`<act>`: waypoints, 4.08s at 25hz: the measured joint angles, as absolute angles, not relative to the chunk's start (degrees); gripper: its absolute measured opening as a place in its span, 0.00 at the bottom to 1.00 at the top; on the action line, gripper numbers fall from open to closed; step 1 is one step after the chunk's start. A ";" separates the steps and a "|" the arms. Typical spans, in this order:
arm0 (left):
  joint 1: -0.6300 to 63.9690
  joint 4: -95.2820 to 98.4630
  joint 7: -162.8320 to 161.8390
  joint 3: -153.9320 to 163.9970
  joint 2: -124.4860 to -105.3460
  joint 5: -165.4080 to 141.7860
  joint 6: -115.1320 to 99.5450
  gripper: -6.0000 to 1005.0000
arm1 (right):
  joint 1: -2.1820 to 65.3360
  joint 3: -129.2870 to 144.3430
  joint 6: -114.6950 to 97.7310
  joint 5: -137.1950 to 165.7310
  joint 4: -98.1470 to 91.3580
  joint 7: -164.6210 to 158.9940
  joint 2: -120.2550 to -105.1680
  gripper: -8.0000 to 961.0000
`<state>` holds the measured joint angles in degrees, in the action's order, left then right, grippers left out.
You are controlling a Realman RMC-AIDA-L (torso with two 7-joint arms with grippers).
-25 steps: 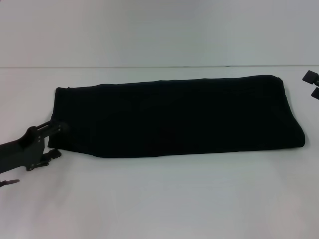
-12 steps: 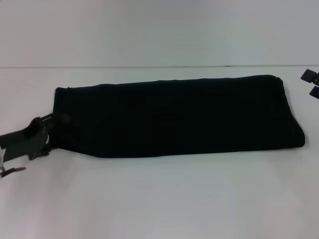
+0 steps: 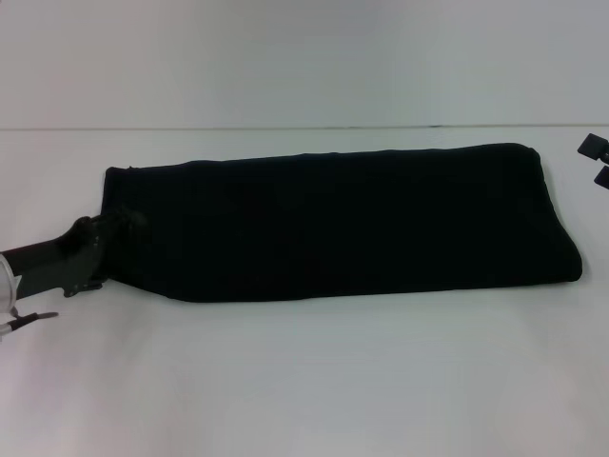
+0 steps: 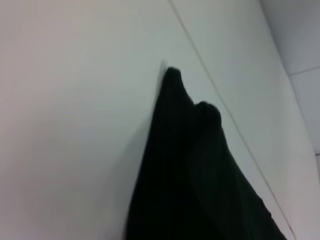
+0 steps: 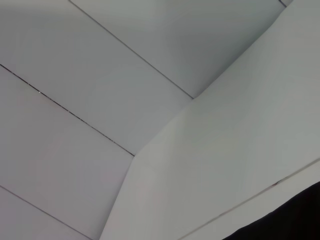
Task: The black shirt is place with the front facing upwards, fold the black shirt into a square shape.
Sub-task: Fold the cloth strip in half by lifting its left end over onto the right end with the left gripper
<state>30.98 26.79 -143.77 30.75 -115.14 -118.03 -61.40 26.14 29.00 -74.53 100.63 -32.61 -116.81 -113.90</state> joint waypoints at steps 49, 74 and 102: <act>28.20 30.76 -142.31 27.91 -115.65 -119.60 -52.69 0.03 | 25.73 28.03 -74.68 100.63 -31.93 -117.02 -113.58 0.95; 32.26 46.58 -134.82 25.37 -122.15 -106.70 -79.47 0.04 | 26.12 28.42 -73.94 101.05 -30.45 -116.68 -113.47 0.94; 45.95 36.49 -128.84 57.30 -123.25 -101.60 -70.52 0.40 | 27.00 30.32 -74.50 103.40 -30.04 -117.07 -112.76 0.93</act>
<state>45.95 36.49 -128.84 57.30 -123.25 -101.60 -70.52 27.00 30.32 -74.50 103.40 -30.04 -117.08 -112.76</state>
